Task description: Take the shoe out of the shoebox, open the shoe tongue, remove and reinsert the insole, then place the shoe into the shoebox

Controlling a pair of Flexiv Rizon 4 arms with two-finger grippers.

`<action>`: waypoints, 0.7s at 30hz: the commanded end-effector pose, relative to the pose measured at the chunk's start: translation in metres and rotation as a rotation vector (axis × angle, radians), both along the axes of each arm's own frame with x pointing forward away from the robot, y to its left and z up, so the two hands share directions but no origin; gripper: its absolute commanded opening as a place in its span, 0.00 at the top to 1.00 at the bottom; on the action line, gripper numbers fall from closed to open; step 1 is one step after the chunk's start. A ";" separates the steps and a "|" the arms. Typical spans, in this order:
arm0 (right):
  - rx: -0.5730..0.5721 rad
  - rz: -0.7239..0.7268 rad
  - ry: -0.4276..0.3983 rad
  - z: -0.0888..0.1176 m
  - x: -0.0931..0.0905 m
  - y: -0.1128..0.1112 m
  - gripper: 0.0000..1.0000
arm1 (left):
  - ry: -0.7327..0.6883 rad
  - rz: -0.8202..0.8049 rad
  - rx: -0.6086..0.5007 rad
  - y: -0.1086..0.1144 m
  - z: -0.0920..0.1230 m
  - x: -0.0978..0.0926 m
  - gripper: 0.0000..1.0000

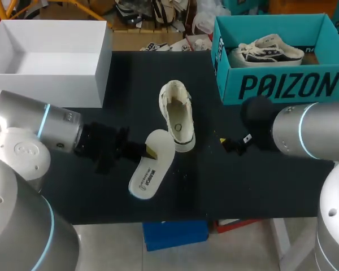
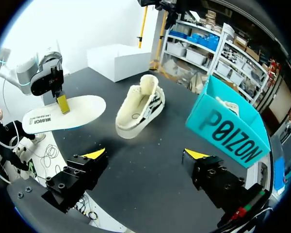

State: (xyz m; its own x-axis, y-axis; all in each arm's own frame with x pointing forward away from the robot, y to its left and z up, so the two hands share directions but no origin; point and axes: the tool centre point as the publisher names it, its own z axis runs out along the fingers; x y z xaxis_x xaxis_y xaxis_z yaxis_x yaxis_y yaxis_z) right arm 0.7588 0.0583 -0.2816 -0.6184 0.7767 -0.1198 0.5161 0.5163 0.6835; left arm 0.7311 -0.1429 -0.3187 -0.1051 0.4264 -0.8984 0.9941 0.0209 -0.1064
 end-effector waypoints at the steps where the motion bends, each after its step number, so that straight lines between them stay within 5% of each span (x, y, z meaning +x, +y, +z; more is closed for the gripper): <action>1: -0.002 -0.002 0.001 0.002 -0.001 0.001 0.00 | 0.033 -0.043 0.021 -0.011 0.002 0.016 1.00; 21: -0.002 -0.002 0.001 0.002 -0.001 0.001 0.00 | 0.094 -0.130 0.186 -0.038 -0.012 0.071 1.00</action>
State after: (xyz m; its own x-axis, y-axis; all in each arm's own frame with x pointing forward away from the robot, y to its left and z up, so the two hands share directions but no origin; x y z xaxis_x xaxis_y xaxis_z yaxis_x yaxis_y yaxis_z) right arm 0.7579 0.0578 -0.2785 -0.6190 0.7762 -0.1195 0.5187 0.5183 0.6800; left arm 0.7907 -0.1718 -0.3281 -0.1233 0.5748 -0.8089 0.9806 -0.0546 -0.1883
